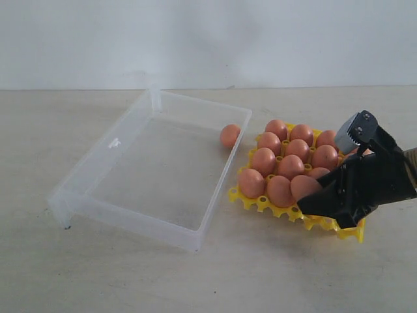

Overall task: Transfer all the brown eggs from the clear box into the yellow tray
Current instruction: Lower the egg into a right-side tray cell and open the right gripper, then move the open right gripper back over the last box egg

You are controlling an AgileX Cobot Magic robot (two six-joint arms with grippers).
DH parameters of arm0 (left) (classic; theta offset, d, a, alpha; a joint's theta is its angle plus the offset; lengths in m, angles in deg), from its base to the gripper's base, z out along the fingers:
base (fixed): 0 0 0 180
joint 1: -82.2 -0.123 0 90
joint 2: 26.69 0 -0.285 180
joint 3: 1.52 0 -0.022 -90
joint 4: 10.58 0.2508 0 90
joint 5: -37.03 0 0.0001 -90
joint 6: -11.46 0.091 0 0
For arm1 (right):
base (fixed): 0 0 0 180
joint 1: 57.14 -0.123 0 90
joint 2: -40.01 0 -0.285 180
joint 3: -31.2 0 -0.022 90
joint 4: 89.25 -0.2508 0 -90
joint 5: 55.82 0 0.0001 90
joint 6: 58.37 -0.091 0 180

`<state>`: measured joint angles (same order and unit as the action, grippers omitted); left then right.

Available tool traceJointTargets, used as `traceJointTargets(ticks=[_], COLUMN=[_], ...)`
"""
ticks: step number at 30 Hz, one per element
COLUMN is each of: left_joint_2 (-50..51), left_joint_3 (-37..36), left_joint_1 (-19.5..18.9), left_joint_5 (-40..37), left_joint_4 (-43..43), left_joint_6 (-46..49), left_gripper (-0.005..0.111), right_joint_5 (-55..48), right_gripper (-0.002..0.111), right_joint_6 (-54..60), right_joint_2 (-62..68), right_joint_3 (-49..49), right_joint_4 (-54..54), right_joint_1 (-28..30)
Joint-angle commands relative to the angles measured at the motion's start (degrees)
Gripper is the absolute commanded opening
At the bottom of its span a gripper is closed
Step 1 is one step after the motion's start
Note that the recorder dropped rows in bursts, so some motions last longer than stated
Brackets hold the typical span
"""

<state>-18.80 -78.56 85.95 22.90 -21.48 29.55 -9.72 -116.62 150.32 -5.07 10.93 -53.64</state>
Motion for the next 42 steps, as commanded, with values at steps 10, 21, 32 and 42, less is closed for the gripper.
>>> traceJointTargets(ticks=[10, 21, 32, 42], left_joint_2=[-0.1, -0.1, -0.1, -0.1], left_joint_3=[-0.18, -0.18, -0.18, -0.18], left_joint_1=[0.29, 0.29, 0.29, 0.29], left_joint_5=[0.63, 0.63, 0.63, 0.63], left_joint_4=[-0.21, -0.21, -0.21, -0.21], left_joint_6=[-0.52, -0.52, -0.52, -0.52], left_gripper=[-0.004, -0.004, -0.004, -0.004], right_joint_5=[1.06, 13.09, 17.27, -33.15], right_gripper=[0.063, 0.046, 0.0, 0.0], right_joint_6=[0.08, 1.59, 3.56, 29.99], right_joint_2=[-0.2, -9.15, -20.82, -17.03], right_joint_3=[-0.27, -0.27, -0.27, 15.59], right_joint_4=[-0.92, -14.08, -33.37, -48.89], right_joint_1=[-0.02, -0.02, -11.08, -49.67])
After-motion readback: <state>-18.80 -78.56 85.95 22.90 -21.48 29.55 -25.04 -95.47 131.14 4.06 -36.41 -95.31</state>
